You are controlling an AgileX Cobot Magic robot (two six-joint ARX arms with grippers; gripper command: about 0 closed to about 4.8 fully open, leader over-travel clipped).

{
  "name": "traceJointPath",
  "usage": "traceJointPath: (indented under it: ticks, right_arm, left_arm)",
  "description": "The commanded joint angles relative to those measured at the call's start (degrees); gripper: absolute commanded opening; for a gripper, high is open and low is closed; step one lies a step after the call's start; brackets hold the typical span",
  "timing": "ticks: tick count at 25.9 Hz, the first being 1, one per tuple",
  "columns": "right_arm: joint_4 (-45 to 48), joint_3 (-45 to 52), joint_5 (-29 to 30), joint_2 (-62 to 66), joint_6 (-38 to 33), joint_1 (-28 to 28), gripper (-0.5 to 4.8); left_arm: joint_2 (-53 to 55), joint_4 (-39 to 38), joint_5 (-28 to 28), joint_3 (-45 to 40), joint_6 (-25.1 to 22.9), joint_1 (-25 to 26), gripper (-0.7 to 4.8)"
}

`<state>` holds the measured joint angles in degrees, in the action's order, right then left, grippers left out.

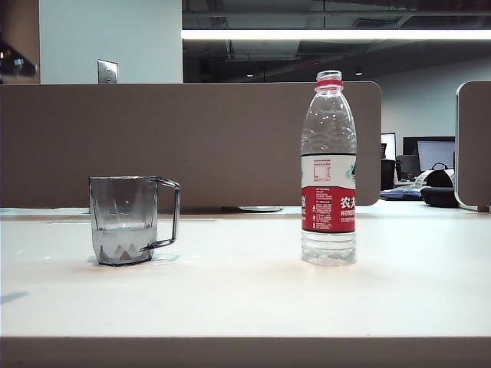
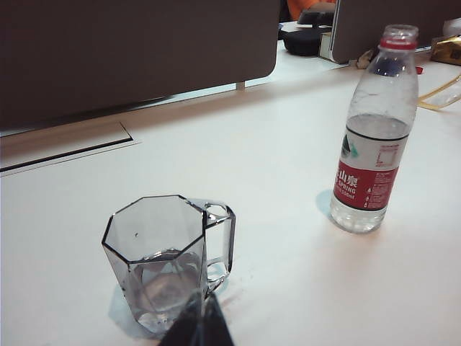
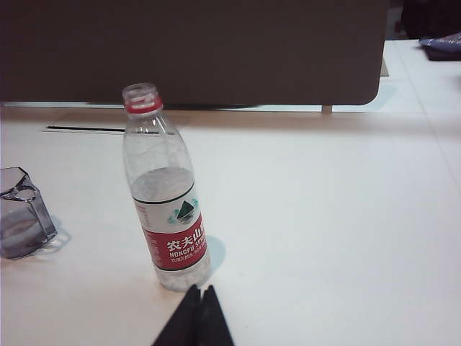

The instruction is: Pick up the mineral water bottle on the table and pour water into the mug until it's half full.

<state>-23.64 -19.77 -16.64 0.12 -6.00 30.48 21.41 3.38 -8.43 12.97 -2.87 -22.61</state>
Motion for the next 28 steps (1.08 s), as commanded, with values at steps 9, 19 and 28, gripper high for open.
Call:
traceJointPath:
  ticks: [9, 19, 28]
  right_arm:
    - [19.1, 17.2, -2.1, -0.1, 0.0, 0.0, -0.05]
    - [22.4, 19.7, -2.5, 0.0, 0.6, -1.5, -0.05]
    - [22.5, 19.7, 6.3, 0.0, 10.8, -11.1, -0.05]
  left_arm:
    - [-4.7, 13.2, 4.0, -9.2, 2.3, 0.2, -0.05]
    - [-11.5, 9.5, 4.3, -12.6, 3.2, 6.8, -0.06]
    - [-11.3, 9.1, 2.2, -12.6, 3.3, 16.0, -0.05]
